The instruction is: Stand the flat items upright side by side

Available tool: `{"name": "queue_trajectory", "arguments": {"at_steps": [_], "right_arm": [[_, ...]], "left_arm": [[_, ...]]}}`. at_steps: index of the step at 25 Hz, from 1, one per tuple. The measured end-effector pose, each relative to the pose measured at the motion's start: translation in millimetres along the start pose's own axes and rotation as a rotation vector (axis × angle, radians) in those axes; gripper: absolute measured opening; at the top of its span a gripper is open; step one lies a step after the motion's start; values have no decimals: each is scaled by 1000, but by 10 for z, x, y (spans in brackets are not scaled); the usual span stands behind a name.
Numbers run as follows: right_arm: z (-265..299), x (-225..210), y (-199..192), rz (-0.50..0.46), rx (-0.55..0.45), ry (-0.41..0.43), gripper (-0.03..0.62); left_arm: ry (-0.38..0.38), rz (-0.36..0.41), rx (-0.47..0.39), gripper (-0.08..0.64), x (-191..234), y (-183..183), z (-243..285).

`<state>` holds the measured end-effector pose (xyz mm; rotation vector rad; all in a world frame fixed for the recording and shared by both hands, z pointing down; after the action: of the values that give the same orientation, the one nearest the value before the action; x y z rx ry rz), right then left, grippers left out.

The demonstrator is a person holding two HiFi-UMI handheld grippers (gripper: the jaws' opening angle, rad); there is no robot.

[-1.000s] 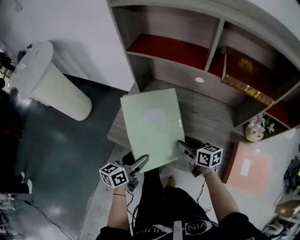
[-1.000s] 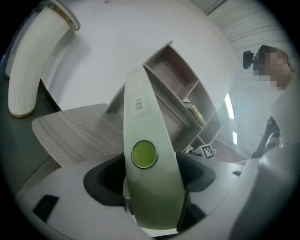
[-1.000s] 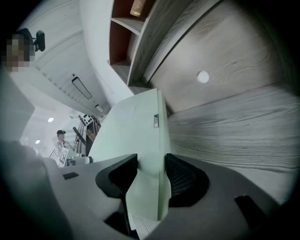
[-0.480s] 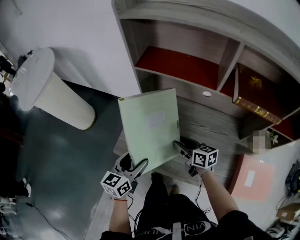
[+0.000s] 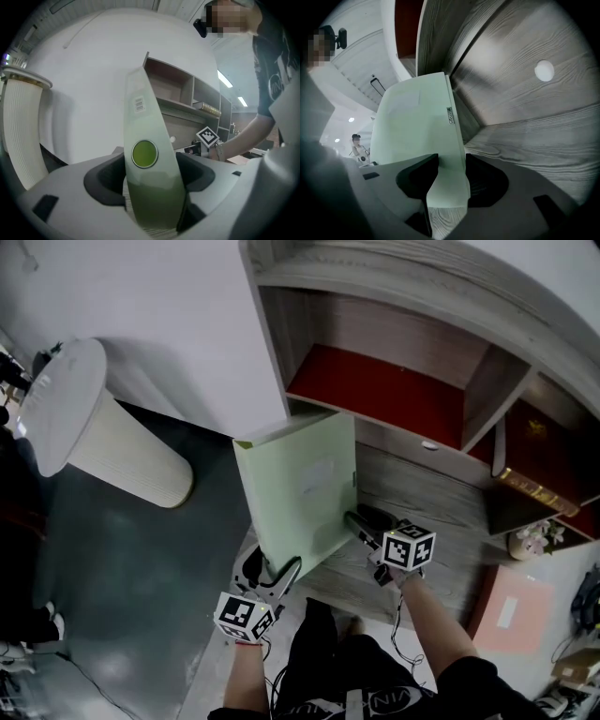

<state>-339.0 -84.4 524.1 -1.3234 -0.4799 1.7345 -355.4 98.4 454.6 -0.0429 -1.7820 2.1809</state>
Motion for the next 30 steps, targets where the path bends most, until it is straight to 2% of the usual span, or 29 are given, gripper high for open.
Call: {"name": "queue_trajectory", "arguments": {"at_steps": [4,6,8,13,17,19,26,30], "right_arm": [[195,17,130,-5,-26,-20,147],[286,28,189,-9,-38,-29,102],[352,27,230,-20,-41,-32,98],[479,-63,336,15,-56,-69,95],[542,-121,398,28,-62,-81,80],[552,-144,408,28,-65,-83,83],[570,-112,400,-17,-94,-134,78],[559,-74,378,-41,-104,-202,57]], "left_arm": [[9,84,14,324,126,87,109],[14,104,24,324,205,98,164],[19,94,43,324,297,52,190],[-7,102,175,324,356,-204,281],[-11,96,224,322,362,-287,370],[-39,102,255,324,370,-316,401],[-95,170,346,333,524,-360,436],[-105,224,338,349,564,-339,438]]}}
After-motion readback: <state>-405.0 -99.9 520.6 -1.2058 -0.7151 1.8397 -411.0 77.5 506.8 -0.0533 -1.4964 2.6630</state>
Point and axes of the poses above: the fingertips, and each gripper's own axes: z forward along the fingers, x to its left, y out of its top, the point moved 1 cm from there along -z, backward along the fingers, and after that the axes turned 7 degrees about -y, right-handed, at the moved point
